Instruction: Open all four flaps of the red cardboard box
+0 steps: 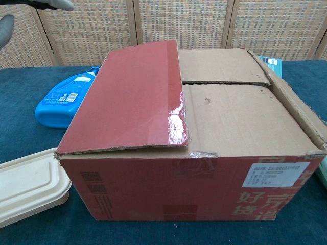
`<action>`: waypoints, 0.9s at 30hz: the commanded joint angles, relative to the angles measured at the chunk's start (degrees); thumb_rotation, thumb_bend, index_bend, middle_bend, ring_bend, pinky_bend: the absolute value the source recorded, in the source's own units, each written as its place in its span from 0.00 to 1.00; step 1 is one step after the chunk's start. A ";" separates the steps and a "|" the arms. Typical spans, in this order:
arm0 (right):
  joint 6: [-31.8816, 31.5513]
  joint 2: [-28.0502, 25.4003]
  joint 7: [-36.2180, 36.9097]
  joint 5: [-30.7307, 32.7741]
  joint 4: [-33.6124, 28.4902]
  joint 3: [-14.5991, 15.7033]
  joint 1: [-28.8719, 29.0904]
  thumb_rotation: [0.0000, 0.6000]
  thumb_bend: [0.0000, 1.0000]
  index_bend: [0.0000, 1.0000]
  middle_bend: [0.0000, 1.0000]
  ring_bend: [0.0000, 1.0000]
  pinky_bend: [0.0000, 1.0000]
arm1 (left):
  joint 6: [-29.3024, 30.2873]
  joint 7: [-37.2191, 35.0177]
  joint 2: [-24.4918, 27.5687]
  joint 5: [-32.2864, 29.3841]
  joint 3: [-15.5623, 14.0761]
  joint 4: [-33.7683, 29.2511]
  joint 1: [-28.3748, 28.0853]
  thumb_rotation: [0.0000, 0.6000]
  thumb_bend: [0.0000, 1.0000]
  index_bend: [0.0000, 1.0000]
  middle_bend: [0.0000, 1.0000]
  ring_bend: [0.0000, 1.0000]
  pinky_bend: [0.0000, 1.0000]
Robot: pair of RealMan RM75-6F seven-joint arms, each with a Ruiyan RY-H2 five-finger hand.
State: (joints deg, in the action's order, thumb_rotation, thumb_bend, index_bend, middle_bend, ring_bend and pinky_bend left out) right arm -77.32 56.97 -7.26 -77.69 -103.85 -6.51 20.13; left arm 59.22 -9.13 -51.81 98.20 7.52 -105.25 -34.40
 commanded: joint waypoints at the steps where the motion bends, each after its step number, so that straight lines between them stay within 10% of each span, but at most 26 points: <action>1: -0.51 0.32 -0.23 -0.25 0.02 0.18 -0.67 1.00 0.78 0.00 0.00 0.00 0.00 | -2.83 -2.48 -0.69 2.44 1.17 0.49 -4.12 0.89 0.98 0.07 0.00 0.00 0.00; 5: -0.43 0.42 -0.08 -0.27 0.10 0.39 -1.19 1.00 0.78 0.00 0.00 0.00 0.00 | -5.61 -3.16 -1.60 2.58 1.95 0.53 -7.41 0.59 1.00 0.09 0.00 0.00 0.00; 17: 0.08 0.61 0.40 -0.29 0.35 0.33 -2.02 1.00 0.78 0.00 0.00 0.00 0.00 | -16.02 -6.91 -6.77 -1.97 4.98 1.06 -18.23 0.21 1.00 0.22 0.12 0.02 0.00; 27: 0.66 0.50 1.39 -0.27 0.50 -0.11 -2.54 1.00 0.78 0.00 0.00 0.00 0.00 | -23.30 -5.42 -11.72 -7.70 6.22 3.04 -25.55 0.17 1.00 0.30 0.18 0.07 0.00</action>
State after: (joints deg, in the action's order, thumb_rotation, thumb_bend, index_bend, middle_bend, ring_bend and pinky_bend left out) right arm -76.67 57.48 -5.88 -77.94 -103.36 -6.60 17.60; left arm 36.68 -15.18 -62.82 91.22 13.59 -102.62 -59.18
